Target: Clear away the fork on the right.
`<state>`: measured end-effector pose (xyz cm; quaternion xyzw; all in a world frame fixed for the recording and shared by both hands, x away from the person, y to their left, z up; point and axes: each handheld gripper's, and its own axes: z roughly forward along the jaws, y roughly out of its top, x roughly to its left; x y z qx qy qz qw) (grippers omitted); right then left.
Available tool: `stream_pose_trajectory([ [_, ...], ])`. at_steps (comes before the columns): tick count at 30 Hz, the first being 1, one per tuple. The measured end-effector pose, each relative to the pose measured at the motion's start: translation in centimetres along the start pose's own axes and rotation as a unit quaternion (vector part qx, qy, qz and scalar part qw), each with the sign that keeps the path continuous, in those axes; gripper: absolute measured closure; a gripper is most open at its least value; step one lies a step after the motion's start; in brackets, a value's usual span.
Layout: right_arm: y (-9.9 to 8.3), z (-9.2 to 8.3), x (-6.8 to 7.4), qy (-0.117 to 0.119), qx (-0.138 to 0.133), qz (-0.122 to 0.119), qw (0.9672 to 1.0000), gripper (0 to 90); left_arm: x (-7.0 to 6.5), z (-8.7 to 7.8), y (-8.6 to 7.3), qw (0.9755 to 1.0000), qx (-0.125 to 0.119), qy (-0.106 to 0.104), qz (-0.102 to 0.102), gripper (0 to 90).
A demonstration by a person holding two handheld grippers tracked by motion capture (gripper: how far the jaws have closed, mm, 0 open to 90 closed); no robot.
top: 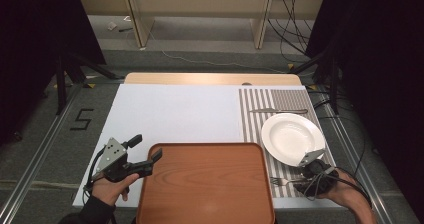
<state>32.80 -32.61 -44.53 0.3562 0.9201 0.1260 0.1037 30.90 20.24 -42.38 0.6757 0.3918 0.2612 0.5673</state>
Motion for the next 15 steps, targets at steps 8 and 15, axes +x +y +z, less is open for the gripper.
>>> stream_pose_trajectory([
  [8, 0.3, 0.33, -0.49, 0.004, 0.013, -0.005, 0.9999, 48.8, -0.02, 0.05, -0.04, 1.0, 0.003, 0.0, 0.002, 16.8],
  [15, 0.78, 0.78, -0.57, 0.001, 0.032, -0.018, 0.9993, 53.6, -0.03, 0.05, -0.04, 1.0, 0.003, -0.001, 0.002, 16.9],
])
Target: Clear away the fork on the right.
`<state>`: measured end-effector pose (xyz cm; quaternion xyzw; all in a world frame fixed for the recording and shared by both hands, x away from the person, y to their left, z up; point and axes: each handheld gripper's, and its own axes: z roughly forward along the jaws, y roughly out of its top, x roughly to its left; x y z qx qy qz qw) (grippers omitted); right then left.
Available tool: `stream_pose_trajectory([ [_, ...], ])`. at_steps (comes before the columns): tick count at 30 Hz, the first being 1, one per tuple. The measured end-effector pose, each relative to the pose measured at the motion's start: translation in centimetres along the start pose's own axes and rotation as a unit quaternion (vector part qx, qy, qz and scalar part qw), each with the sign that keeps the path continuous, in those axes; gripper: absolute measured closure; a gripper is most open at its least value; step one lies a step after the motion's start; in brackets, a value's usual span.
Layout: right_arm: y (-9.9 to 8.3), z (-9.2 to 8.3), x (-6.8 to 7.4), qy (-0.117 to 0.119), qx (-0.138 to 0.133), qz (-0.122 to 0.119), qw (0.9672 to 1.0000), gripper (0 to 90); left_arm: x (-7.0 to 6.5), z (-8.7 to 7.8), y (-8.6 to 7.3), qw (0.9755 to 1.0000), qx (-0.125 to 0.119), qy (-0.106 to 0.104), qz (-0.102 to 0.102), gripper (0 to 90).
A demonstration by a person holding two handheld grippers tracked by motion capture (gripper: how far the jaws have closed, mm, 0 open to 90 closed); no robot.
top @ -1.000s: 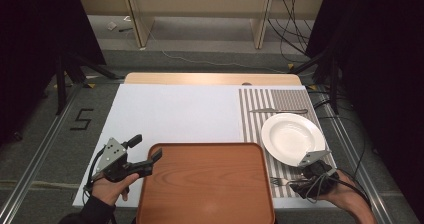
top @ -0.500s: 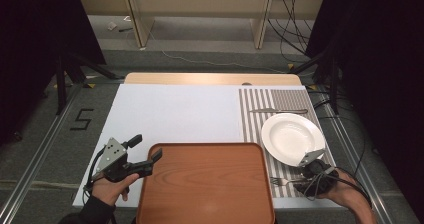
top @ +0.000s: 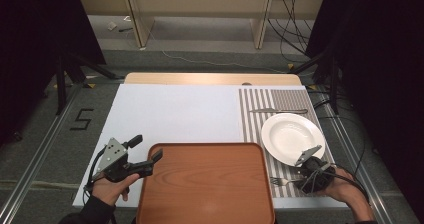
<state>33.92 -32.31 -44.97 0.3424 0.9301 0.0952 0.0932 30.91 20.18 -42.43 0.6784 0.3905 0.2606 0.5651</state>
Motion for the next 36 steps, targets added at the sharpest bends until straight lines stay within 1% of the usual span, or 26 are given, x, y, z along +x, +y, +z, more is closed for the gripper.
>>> stream_pose_trajectory([
  [1, 0.1, 0.1, 0.0, -0.002, 0.004, -0.001, 1.0, 54.0, 0.0, 0.0, 0.0, 1.0, 0.0, 0.0, 0.0, 16.9],
  [6, 0.4, 0.2, -0.2, 0.006, 0.015, -0.008, 0.9998, 56.1, 0.0, 0.0, 0.0, 1.0, 0.001, -0.001, 0.001, 17.0],
  [9, 0.7, 0.2, -0.1, 0.012, 0.025, -0.003, 0.9996, 60.3, 0.0, 0.0, 0.0, 1.0, 0.001, -0.001, 0.001, 17.0],
  [10, 0.7, 0.2, -0.2, 0.011, 0.025, -0.009, 0.9996, 60.7, 0.0, 0.0, 0.0, 1.0, 0.001, -0.001, 0.001, 17.0],
  [14, 0.9, 0.2, 0.0, 0.011, 0.031, -0.006, 0.9994, 63.4, 0.0, 0.0, 0.0, 1.0, 0.001, -0.001, 0.0, 17.0],
  [15, 1.0, 0.2, 0.2, 0.01, 0.037, -0.005, 0.9993, 66.0, 0.0, 0.0, 0.0, 1.0, 0.0, -0.001, 0.0, 17.0],
  [17, 1.1, 0.2, 0.3, 0.01, 0.04, -0.01, 0.9991, 68.3, 0.0, 0.0, 0.0, 1.0, 0.0, -0.001, 0.0, 17.1],
  [19, 1.1, 0.2, 0.3, 0.01, 0.04, -0.011, 0.9991, 69.5, 0.0, 0.0, 0.0, 1.0, -0.001, 0.0, -0.001, 17.1],
  [20, 1.2, 0.2, 0.4, 0.013, 0.041, -0.01, 0.999, 72.9, 0.1, -0.1, 0.0, 1.0, -0.002, 0.001, -0.002, 17.1],
  [21, 1.2, 0.2, 0.4, 0.013, 0.041, -0.01, 0.999, 72.9, 0.1, -0.1, 0.0, 1.0, -0.002, 0.001, -0.002, 17.1],
  [22, 1.2, 0.2, 0.5, 0.016, 0.043, -0.015, 0.9988, 75.5, 0.1, -0.1, 0.0, 1.0, -0.003, 0.001, -0.003, 17.1],
  [24, 1.2, 0.2, 0.5, 0.02, 0.042, -0.017, 0.9988, 77.1, 0.1, -0.1, 0.0, 1.0, -0.001, 0.002, -0.004, 17.1],
  [27, 1.2, 0.2, 0.5, 0.021, 0.043, -0.016, 0.9987, 79.2, 0.0, 0.0, 0.0, 1.0, -0.001, 0.0, -0.002, 17.1],
  [28, 1.3, 0.2, 0.6, 0.024, 0.045, -0.021, 0.9985, 82.6, 0.0, 0.0, 0.0, 1.0, -0.001, 0.0, -0.002, 17.2],
  [31, 1.4, 0.2, 0.8, 0.02, 0.049, -0.032, 0.9981, 84.0, 0.1, 0.0, 0.0, 1.0, -0.001, 0.002, -0.003, 17.2],
  [34, 1.4, 0.1, 1.0, 0.015, 0.052, -0.036, 0.9979, 84.5, 0.1, -0.1, 0.0, 1.0, -0.001, 0.002, -0.003, 17.4],
  [36, 1.5, 0.1, 1.1, 0.011, 0.048, -0.038, 0.9981, 84.7, 0.1, -0.1, 0.0, 1.0, -0.001, 0.001, -0.002, 17.4],
])
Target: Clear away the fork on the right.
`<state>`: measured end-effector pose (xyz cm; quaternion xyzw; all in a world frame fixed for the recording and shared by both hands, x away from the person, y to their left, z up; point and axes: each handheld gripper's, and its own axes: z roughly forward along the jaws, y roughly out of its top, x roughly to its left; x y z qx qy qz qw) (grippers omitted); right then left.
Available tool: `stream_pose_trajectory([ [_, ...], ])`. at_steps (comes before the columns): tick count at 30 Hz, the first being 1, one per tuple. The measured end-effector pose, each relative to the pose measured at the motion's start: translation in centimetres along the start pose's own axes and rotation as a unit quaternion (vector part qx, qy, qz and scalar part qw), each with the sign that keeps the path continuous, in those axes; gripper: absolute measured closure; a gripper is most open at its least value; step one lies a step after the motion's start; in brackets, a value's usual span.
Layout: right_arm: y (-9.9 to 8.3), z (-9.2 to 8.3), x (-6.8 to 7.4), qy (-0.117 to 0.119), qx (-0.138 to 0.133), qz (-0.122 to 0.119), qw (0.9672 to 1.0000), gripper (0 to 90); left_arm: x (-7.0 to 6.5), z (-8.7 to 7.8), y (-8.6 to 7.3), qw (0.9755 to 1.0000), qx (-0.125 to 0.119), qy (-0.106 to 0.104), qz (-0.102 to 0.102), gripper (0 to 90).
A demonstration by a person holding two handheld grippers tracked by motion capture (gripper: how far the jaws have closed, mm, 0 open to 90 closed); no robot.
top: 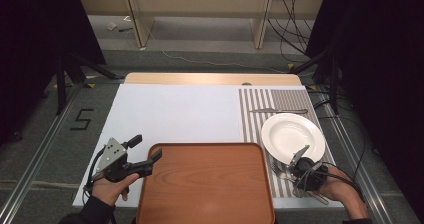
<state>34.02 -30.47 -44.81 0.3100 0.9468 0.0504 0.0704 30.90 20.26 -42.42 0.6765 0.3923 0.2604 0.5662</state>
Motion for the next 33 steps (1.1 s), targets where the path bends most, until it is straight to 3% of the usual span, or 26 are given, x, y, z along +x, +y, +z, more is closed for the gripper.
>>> stream_pose_trajectory([
  [8, 0.3, -1.2, 0.4, -0.001, -0.041, -0.005, 0.9991, 85.0, 0.0, 0.0, 0.0, 1.0, 0.0, 0.001, -0.001, 17.4],
  [11, 0.6, -2.3, 0.7, -0.002, -0.074, -0.005, 0.9972, 85.2, 0.0, 0.0, 0.0, 1.0, 0.0, 0.002, 0.0, 17.4],
  [13, 0.6, -2.6, 0.7, -0.003, -0.083, -0.005, 0.9966, 85.2, 0.0, 0.0, 0.0, 1.0, 0.0, 0.002, 0.0, 17.4],
  [17, 1.3, -4.0, 1.1, 0.005, -0.14, -0.002, 0.9902, 85.2, 0.0, 0.0, 0.0, 1.0, 0.0, 0.002, 0.0, 17.4],
  [18, 1.3, -4.0, 1.1, 0.005, -0.14, -0.002, 0.9902, 85.2, 0.0, 0.0, 0.0, 1.0, 0.0, 0.002, 0.0, 17.4],
  [24, 2.5, -5.2, 2.0, 0.012, -0.202, 0.009, 0.9793, 85.2, 0.1, 0.0, 0.0, 1.0, -0.002, 0.002, 0.0, 17.3],
  [25, 2.5, -5.2, 2.0, 0.012, -0.202, 0.009, 0.9793, 85.2, 0.1, 0.0, 0.0, 1.0, -0.002, 0.002, 0.0, 17.3],
  [26, 2.8, -5.4, 2.1, 0.016, -0.215, 0.013, 0.9763, 85.2, 0.1, 0.0, 0.0, 1.0, -0.002, 0.002, 0.0, 17.3],
  [27, 2.8, -5.4, 2.1, 0.016, -0.215, 0.013, 0.9763, 85.2, 0.1, 0.0, 0.0, 1.0, -0.002, 0.002, 0.0, 17.3],
  [30, 3.2, -5.6, 2.5, 0.026, -0.234, 0.019, 0.9717, 85.2, 0.0, 0.0, 0.0, 1.0, -0.002, 0.002, 0.0, 17.3],
  [33, 3.4, -5.6, 2.7, 0.031, -0.242, 0.022, 0.9694, 85.2, 0.0, 0.0, 0.0, 1.0, -0.002, 0.002, 0.0, 17.1],
])
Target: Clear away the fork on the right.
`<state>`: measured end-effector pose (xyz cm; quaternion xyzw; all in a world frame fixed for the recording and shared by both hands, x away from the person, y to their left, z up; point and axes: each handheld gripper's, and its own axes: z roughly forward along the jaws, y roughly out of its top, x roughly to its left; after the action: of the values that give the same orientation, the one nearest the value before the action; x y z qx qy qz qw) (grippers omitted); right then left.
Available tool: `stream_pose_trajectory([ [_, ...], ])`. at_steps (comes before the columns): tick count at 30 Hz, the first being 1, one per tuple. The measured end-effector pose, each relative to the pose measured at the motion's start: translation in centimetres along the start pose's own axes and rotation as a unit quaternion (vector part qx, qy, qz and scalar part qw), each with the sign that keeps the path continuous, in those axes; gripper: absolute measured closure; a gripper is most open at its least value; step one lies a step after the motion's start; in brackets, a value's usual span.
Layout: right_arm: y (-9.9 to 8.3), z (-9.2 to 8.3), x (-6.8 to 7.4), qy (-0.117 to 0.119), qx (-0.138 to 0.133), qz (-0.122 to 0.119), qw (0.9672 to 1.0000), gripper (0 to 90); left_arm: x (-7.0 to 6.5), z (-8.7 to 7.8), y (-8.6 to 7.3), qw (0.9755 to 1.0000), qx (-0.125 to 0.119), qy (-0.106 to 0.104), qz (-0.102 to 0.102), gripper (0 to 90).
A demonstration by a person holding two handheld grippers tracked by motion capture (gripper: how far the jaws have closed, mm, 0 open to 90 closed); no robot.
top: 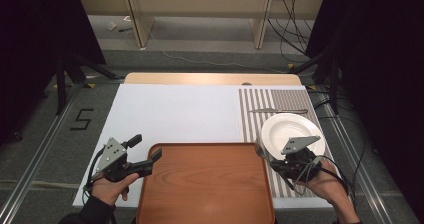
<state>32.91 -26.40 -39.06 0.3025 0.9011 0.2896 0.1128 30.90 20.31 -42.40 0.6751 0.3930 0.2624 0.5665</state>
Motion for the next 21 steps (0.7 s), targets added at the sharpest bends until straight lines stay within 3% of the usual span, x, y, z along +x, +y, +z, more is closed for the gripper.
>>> stream_pose_trajectory([
  [9, 1.2, 0.4, 1.1, 0.018, -0.028, 0.003, 0.9994, 85.3, 0.0, 0.0, 0.0, 1.0, 0.0, -0.001, -0.001, 16.9],
  [21, 2.0, 1.0, 2.1, 0.031, -0.035, 0.006, 0.9989, 85.3, 0.0, 0.0, 0.0, 1.0, 0.0, -0.003, -0.001, 16.8],
])
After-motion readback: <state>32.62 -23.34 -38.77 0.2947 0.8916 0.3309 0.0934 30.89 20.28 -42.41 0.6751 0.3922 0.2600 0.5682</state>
